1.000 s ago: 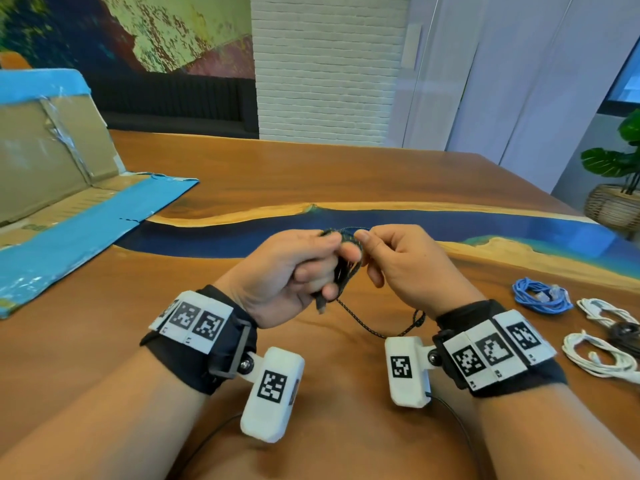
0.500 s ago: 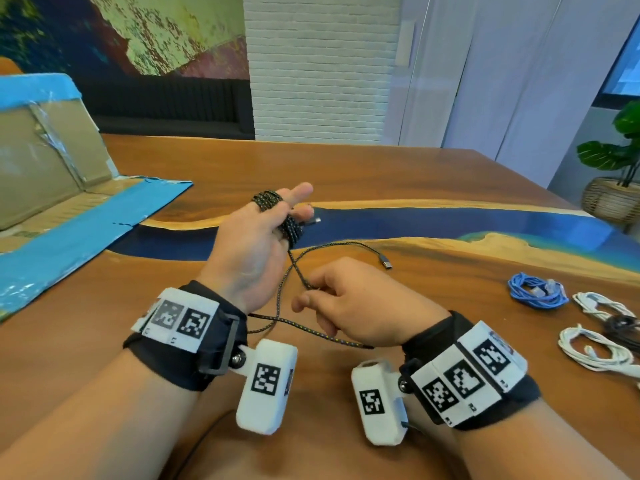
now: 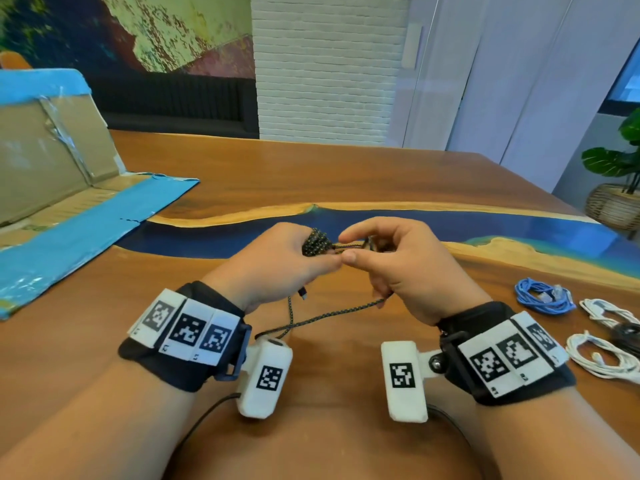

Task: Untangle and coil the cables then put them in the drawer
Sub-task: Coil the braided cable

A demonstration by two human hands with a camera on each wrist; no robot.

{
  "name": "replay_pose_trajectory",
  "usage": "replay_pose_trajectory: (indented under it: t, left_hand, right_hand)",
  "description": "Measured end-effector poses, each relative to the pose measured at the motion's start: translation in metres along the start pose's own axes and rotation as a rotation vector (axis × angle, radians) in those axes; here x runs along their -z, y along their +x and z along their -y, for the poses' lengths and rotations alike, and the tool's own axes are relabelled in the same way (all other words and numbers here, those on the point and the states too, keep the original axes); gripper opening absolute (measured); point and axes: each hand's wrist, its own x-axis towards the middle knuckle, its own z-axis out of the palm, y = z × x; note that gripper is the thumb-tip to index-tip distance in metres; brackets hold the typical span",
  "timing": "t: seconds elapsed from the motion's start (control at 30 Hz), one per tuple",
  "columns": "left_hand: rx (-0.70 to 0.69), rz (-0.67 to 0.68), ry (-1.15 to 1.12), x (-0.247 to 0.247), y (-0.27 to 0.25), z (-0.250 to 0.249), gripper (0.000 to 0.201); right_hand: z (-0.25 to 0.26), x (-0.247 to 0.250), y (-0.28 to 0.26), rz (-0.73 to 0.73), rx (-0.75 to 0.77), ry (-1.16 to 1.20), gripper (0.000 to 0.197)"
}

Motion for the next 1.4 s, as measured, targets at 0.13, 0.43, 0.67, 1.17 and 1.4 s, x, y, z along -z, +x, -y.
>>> replay_pose_trajectory:
  t: [0.13, 0.43, 0.67, 1.17, 1.4]
  left_hand:
    - [0.012, -0.191, -0.005, 0.01, 0.007, 0.009, 0.043]
    - [0.023, -0.393, 0.127, 0.013, 0.01, 0.015, 0.044]
    - [0.075, -0.395, -0.303, 0.029, 0.012, 0.017, 0.026]
    - [0.059, -0.516, -0.519, 0.025, 0.01, 0.013, 0.025]
    - [0.092, -0.6, -0.509, 0.03, 0.013, 0.017, 0.021]
  right_hand:
    - [-0.01, 0.008, 0.006, -0.027, -0.06, 0.202, 0.017]
    - [-0.016, 0.025, 0.009, -0.115, -0.096, -0.242, 0.016]
    - [-0.023, 0.05, 0.01, -0.261, -0.111, -0.478, 0.019]
    - [-0.025, 0.057, 0.021, -0.533, -0.065, -0.278, 0.021]
    - [-0.022, 0.096, 0.015, -0.794, -0.165, 0.432, 0.016]
